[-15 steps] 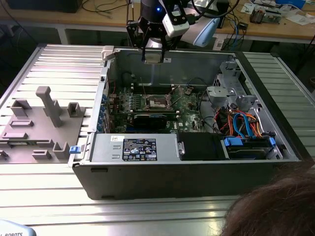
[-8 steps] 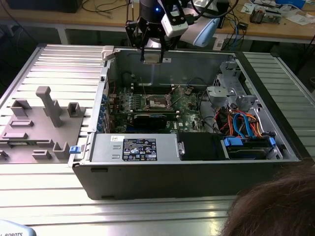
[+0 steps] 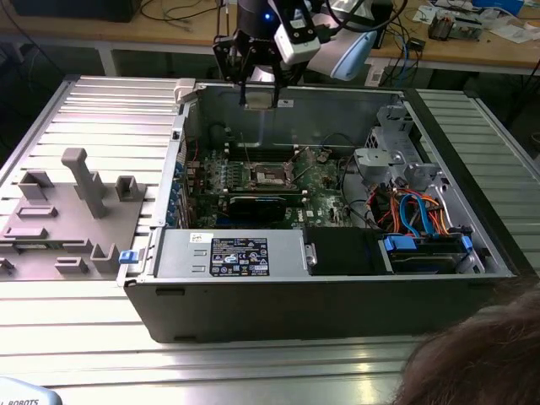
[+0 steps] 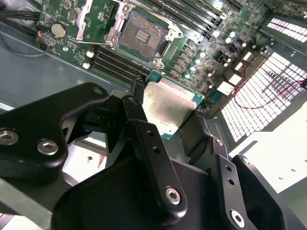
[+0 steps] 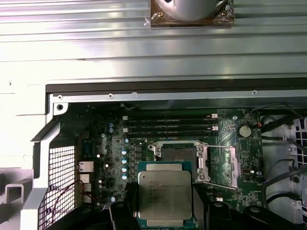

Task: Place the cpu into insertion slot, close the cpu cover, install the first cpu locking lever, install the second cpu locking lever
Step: 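Place the cpu into insertion slot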

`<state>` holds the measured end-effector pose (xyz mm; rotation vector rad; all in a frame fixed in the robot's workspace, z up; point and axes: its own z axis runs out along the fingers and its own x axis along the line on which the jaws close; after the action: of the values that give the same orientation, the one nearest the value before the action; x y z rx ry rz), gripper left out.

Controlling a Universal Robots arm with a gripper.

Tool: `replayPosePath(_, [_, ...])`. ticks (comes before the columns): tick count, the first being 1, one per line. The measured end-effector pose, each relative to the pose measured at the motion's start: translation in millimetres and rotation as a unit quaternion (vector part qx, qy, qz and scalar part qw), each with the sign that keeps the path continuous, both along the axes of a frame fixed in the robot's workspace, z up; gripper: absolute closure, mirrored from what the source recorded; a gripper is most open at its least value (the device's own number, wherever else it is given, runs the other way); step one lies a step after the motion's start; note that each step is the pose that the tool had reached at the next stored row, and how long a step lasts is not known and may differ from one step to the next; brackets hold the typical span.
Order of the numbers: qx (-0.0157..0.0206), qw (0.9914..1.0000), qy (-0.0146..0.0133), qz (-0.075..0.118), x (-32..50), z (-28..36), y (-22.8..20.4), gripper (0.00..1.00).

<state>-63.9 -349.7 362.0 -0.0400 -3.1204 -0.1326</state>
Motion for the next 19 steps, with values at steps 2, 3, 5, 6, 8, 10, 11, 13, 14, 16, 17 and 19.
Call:
replayPosePath(2, [0.0,1.0,0.0,0.0,-0.4,-0.2,0.0,0.46])
replayPosePath(3, [0.0,1.0,0.0,0.0,-0.6,-0.2,0.0,0.46])
replayPosePath(5, [0.0,1.0,0.0,0.0,-1.1,-0.3,0.0,0.46])
replayPosePath(6, [0.0,1.0,0.0,0.0,-1.3,-0.3,0.0,0.46])
replayPosePath(8, [0.0,1.0,0.0,0.0,-1.9,-0.4,0.0,0.46])
replayPosePath(10, [0.0,1.0,0.0,0.0,-2.5,-0.5,0.0,0.46])
replayPosePath(11, [0.0,1.0,0.0,0.0,-2.7,-0.5,0.0,0.46])
replayPosePath(13, [0.0,1.0,0.0,0.0,-3.4,-0.6,0.0,0.46])
replayPosePath(14, [0.0,1.0,0.0,0.0,-3.7,-0.6,0.0,0.46])
replayPosePath(16, [0.0,1.0,0.0,0.0,-4.0,-0.7,0.0,0.46])
replayPosePath(17, [0.0,1.0,0.0,0.0,-4.3,-0.7,0.0,0.46])
replayPosePath(19, [0.0001,1.0,0.0,0.0,-5.0,-0.8,0.0,0.46])
